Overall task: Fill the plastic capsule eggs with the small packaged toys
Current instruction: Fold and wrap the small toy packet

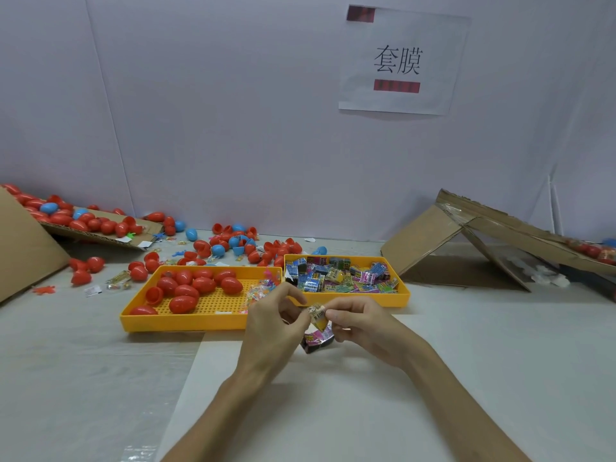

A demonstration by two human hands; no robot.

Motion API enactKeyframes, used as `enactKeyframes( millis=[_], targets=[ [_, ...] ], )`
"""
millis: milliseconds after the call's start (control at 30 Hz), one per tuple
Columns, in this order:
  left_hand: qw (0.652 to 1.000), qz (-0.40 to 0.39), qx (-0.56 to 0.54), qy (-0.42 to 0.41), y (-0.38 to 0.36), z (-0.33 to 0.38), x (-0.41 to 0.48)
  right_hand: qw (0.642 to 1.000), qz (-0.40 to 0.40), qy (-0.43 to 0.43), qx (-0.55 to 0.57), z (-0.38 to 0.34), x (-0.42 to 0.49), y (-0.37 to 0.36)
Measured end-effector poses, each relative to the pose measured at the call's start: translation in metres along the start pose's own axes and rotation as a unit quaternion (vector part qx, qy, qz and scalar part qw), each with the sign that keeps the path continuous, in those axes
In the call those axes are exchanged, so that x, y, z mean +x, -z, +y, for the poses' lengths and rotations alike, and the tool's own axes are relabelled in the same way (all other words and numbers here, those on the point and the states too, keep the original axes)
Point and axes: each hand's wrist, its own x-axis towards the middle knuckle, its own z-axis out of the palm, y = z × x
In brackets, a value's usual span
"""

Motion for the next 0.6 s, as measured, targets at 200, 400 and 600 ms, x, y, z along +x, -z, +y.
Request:
enactKeyframes(
  millis=[200,400,600],
  targets=[
    [0.998,-0.037,0.038,-0.035,-0.001,-0.005,0.0,1.0,0.009,0.004,0.028,0.0,-0.001,0.002],
    [0.989,-0.004,0.114,-0.093,0.005,-0.005,0.002,0.997,0.031,-0.008,0.07,0.0,-0.001,0.002],
    [0.937,0.156,0.311,0.026,0.028,-0.02,0.017,0.993,0.069,0.001,0.096,-0.003,0.0,0.007]
  ],
)
